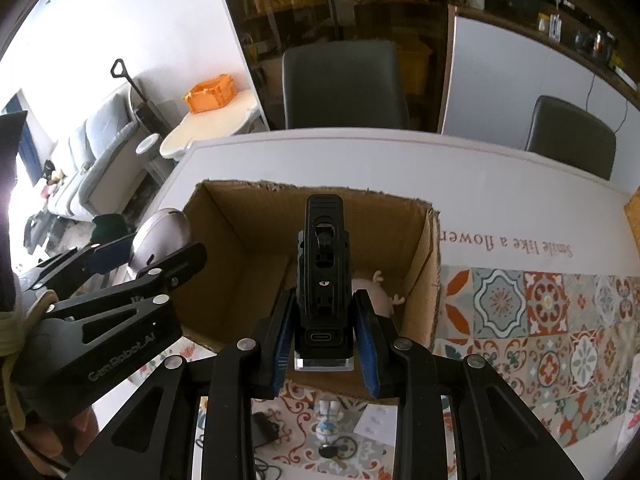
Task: Organize rigid objects
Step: 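Carry the silver mouse and black device over the cardboard box with both grippers, then open the left gripper releasing the silver mouse while the right gripper releases the black device, then withdraw both grippers from the box toward the remaining items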
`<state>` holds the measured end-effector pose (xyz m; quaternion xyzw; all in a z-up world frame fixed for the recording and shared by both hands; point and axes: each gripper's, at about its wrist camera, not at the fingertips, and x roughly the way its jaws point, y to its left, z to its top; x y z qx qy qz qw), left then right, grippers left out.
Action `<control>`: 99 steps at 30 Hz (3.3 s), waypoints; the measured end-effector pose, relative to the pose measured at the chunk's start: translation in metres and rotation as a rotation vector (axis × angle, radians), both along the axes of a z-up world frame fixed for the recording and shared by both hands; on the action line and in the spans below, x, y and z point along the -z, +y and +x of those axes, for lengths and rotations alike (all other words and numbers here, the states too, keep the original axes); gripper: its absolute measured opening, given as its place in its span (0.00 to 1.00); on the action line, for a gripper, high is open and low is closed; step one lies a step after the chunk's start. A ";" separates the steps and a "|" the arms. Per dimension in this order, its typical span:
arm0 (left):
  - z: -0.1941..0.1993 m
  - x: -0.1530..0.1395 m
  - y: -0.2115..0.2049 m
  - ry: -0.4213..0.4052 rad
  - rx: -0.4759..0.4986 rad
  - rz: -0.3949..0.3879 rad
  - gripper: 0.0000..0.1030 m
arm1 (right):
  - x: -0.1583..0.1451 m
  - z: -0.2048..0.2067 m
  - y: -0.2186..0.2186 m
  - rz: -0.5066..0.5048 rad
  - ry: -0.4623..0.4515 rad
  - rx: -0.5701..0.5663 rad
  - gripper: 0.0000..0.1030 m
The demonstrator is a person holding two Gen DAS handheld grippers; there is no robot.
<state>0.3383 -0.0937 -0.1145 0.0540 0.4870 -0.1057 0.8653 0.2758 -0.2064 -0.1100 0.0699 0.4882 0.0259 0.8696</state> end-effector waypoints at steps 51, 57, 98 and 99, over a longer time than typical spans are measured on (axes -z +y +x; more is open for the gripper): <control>-0.097 -0.032 0.021 -0.199 -0.085 0.067 0.84 | -0.030 -0.070 -0.005 -0.084 -0.135 0.076 0.59; -0.109 -0.027 0.019 -0.183 -0.066 0.053 0.84 | -0.025 -0.087 -0.008 -0.065 -0.129 0.081 0.60; -0.164 0.089 0.019 0.073 0.130 0.016 0.84 | 0.074 -0.160 -0.002 0.023 0.123 0.165 0.59; -0.163 0.093 0.018 0.078 0.137 0.011 0.84 | 0.077 -0.161 -0.002 0.022 0.126 0.169 0.60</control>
